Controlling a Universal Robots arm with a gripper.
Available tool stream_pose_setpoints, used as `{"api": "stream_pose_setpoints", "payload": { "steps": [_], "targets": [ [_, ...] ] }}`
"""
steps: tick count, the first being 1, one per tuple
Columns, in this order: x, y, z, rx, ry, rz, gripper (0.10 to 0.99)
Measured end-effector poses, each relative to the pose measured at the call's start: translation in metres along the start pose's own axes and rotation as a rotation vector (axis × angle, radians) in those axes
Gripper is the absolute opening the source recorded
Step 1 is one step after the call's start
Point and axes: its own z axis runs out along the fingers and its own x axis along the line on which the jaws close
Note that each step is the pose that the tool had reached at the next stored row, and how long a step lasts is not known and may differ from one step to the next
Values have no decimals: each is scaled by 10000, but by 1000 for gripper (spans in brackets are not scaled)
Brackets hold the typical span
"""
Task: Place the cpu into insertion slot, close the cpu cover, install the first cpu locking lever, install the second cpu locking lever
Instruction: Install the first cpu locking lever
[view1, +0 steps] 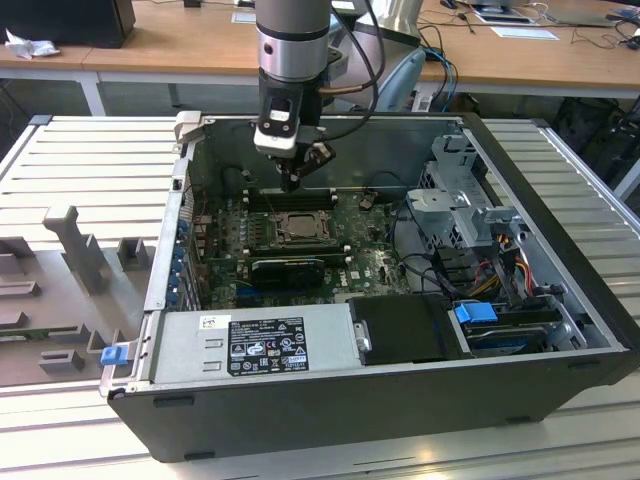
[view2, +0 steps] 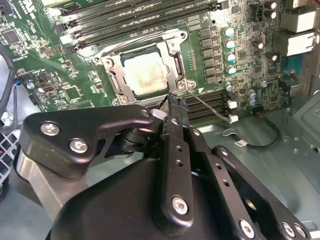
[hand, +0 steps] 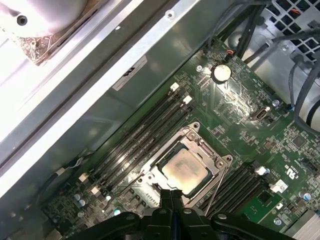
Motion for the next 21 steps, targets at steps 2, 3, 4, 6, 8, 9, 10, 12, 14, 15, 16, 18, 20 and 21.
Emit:
{"api": "stream_pose_setpoints", "payload": {
  "steps": [2,3,4,6,8,9,10,12,14,15,16,18,20,21],
  "targets": [
    [0,0,0,5,6,-145,106],
    [0,0,0,7,11,-242,106],
    [0,0,0,9,14,-302,106],
    [0,0,0,14,22,-483,106],
    [0,0,0,19,28,-630,106],
    [0,0,0,21,31,-683,106],
    [0,0,0,24,37,-808,106],
    [0,0,0,31,46,-1021,106],
    [-1,0,0,43,64,-1428,106],
    [0,0,0,45,68,-1503,106],
    [0,0,0,46,70,-1555,106],
    [0,0,0,51,77,-1706,106],
    [-1,0,0,58,87,-1918,106],
    [-1,-1,0,60,91,-1995,106]
  ]
}}
